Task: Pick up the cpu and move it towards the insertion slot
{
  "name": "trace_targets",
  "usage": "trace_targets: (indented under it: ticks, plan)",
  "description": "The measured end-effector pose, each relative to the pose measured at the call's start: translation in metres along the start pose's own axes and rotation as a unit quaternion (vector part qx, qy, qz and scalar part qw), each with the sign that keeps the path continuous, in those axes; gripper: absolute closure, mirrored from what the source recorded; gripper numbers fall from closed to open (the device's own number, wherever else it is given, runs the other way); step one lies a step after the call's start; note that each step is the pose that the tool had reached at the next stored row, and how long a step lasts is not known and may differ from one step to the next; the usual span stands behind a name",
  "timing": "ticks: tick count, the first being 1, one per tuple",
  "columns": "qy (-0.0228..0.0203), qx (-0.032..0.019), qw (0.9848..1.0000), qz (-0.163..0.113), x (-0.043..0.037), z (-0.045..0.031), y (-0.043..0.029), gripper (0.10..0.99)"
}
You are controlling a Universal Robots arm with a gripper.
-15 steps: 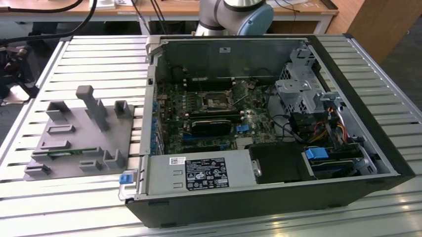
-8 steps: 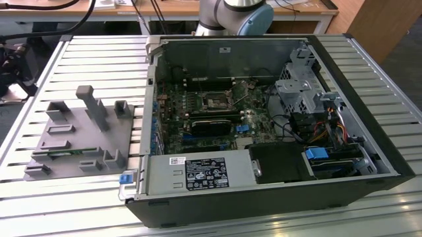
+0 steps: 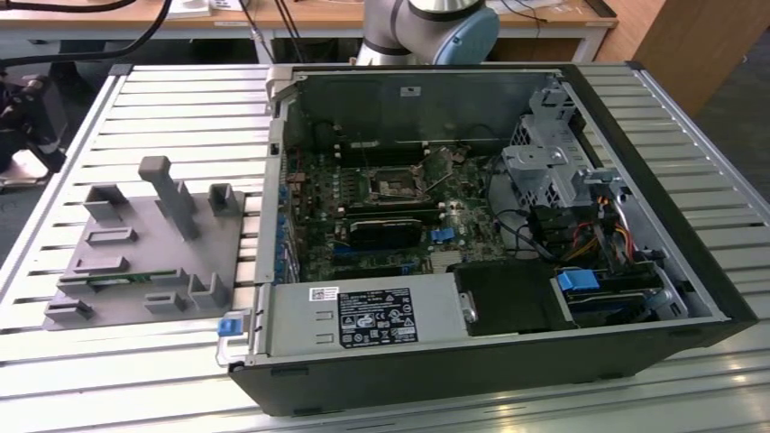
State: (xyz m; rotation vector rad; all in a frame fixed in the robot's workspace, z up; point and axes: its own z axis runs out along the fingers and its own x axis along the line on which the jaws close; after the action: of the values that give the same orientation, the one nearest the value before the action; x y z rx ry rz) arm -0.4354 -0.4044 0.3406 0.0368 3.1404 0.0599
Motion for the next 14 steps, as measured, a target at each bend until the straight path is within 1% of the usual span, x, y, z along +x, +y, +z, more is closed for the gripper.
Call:
trace_targets:
  ticks: [14]
  plan:
    - [0.0000,0.0000,1.0000,0.000,-0.0001,-0.0097,0.0004,0.549]
